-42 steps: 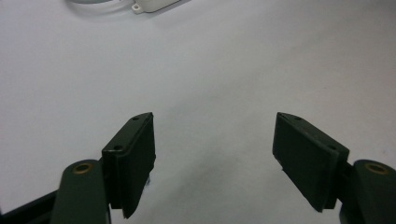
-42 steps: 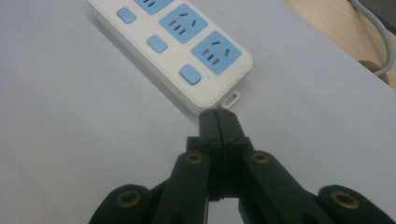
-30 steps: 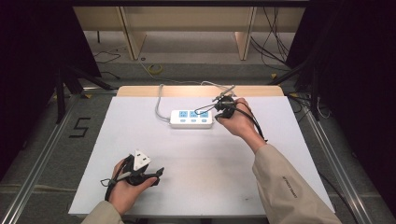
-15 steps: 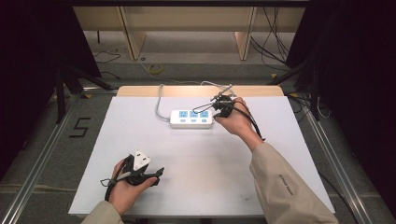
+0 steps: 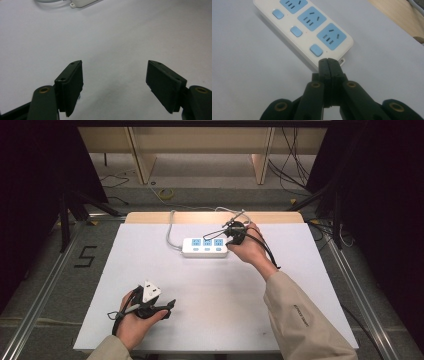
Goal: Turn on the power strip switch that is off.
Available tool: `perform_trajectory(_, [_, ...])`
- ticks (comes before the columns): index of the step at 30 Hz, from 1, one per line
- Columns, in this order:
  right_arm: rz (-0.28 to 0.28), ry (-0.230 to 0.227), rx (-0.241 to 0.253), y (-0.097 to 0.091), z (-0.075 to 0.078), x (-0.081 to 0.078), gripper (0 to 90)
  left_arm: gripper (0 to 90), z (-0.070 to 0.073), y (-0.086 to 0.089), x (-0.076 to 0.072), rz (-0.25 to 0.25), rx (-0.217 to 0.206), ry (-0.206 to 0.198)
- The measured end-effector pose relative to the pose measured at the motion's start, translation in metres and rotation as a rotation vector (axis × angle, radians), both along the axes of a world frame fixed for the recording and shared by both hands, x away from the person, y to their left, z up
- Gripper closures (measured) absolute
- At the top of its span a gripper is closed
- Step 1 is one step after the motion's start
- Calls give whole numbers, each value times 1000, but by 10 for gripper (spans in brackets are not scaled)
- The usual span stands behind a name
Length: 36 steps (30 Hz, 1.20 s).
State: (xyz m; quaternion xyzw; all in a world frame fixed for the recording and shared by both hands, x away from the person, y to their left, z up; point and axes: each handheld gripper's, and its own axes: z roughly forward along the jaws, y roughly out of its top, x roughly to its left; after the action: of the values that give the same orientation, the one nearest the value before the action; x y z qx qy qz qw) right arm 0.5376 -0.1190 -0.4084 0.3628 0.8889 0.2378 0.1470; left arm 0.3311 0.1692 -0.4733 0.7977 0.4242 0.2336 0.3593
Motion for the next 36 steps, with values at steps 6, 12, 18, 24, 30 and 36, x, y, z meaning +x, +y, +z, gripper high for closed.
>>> perform_trajectory(6, [2,7,0,4,-2,3,900,298,0,0,0,-2,2,1])
perform_trajectory(12, [-5,11,-3,5,-5,6,900,297,0,0,0,-2,1,0])
perform_trajectory(18, [-11,23,-2,6,-8,9,900,298,0,0,0,-2,1,0])
perform_trajectory(24, [-13,26,-1,8,-11,12,900,298,0,0,0,-3,0,1])
perform_trajectory(30, [-15,29,-1,11,-11,14,900,298,0,0,0,-3,1,2])
perform_trajectory(36, [-13,28,1,14,-10,16,900,298,0,0,0,-6,0,2])
